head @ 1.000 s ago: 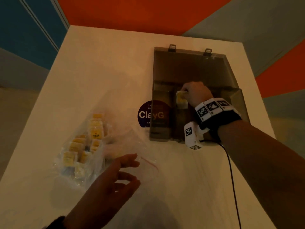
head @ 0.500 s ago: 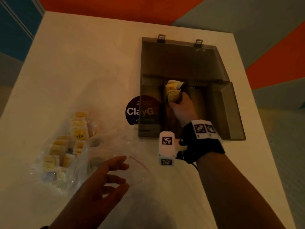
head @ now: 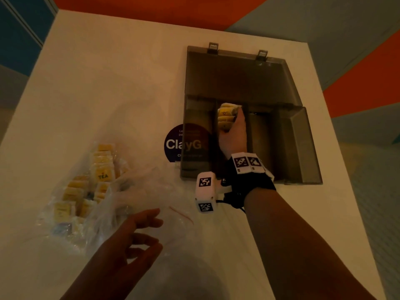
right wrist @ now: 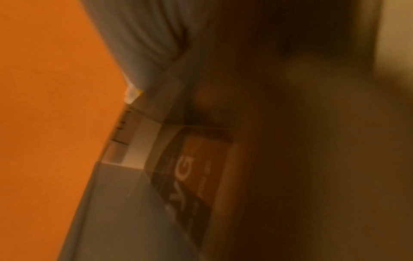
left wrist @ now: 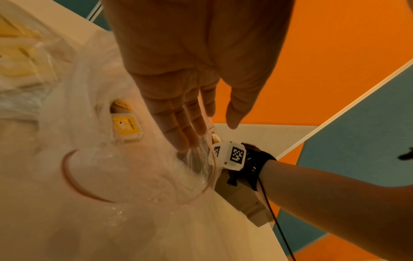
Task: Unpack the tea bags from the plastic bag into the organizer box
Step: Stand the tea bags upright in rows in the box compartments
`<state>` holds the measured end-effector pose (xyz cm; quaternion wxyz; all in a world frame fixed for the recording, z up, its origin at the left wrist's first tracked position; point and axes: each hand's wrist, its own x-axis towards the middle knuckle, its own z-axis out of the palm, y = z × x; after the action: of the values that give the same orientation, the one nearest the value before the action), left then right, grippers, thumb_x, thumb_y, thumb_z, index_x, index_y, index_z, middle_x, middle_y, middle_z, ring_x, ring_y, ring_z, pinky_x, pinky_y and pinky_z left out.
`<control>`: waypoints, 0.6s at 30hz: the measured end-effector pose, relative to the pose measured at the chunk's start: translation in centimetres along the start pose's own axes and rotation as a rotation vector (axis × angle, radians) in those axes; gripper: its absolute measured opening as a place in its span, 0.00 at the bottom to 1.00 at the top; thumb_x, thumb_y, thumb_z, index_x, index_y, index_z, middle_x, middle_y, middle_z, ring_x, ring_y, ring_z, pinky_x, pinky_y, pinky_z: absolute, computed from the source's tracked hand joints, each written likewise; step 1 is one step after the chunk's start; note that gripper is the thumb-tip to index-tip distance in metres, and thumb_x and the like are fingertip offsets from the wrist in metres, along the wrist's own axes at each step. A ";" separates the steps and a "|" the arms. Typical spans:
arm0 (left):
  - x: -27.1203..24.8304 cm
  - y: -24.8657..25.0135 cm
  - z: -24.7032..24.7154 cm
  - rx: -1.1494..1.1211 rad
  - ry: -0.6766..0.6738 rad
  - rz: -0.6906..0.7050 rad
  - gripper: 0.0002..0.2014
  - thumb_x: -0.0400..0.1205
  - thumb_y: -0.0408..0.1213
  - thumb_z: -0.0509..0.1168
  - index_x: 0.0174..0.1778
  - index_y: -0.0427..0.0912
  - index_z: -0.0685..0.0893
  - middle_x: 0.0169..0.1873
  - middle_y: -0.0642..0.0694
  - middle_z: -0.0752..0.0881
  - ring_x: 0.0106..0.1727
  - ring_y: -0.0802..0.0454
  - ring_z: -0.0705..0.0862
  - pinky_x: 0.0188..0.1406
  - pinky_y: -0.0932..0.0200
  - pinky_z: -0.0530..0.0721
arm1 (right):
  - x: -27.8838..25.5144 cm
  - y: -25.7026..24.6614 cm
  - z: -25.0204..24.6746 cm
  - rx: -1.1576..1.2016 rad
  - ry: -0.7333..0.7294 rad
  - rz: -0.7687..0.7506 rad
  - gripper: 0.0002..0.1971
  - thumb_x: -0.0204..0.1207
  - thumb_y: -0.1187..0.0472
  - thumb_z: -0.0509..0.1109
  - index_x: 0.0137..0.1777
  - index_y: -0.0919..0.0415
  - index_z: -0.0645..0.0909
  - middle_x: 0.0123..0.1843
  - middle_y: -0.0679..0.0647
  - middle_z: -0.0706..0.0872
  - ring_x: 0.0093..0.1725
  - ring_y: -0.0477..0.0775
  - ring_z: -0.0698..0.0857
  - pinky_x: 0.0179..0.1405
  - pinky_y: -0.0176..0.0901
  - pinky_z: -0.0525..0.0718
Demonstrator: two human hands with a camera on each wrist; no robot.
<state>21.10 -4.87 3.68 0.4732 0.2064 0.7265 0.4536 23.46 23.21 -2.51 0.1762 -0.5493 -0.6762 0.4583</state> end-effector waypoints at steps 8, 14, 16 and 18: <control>-0.3 0.4 0.0 -0.037 -0.008 -0.006 0.41 0.70 0.18 0.67 0.33 0.84 0.78 0.45 0.54 0.87 0.35 0.62 0.86 0.30 0.75 0.82 | 0.4 -0.3 0.3 -0.015 -0.021 0.054 0.35 0.76 0.69 0.65 0.80 0.58 0.53 0.78 0.60 0.67 0.77 0.60 0.68 0.77 0.55 0.68; -0.8 -0.3 -0.5 -0.003 -0.025 0.039 0.40 0.71 0.20 0.68 0.37 0.85 0.77 0.46 0.69 0.84 0.37 0.62 0.86 0.34 0.74 0.83 | 0.4 0.2 0.3 0.204 -0.038 0.013 0.29 0.76 0.74 0.59 0.75 0.56 0.59 0.57 0.39 0.74 0.51 0.32 0.74 0.57 0.26 0.75; -1.0 -0.5 -0.7 -0.007 -0.020 0.041 0.39 0.71 0.20 0.67 0.38 0.85 0.77 0.46 0.70 0.84 0.37 0.62 0.86 0.34 0.74 0.83 | 0.2 -0.4 0.1 0.337 -0.099 0.013 0.22 0.79 0.74 0.56 0.71 0.57 0.61 0.53 0.45 0.76 0.48 0.35 0.77 0.53 0.28 0.77; -1.0 -0.6 -0.8 -0.009 -0.013 0.037 0.40 0.72 0.20 0.67 0.38 0.85 0.77 0.47 0.71 0.84 0.39 0.62 0.86 0.33 0.75 0.83 | -0.7 -1.2 -0.3 0.387 -0.080 0.067 0.32 0.78 0.74 0.57 0.80 0.57 0.52 0.72 0.56 0.73 0.67 0.51 0.76 0.72 0.45 0.72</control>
<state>20.96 -6.29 3.76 0.4704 0.2209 0.7173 0.4641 23.21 22.70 -1.23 0.2362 -0.5086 -0.5632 0.6069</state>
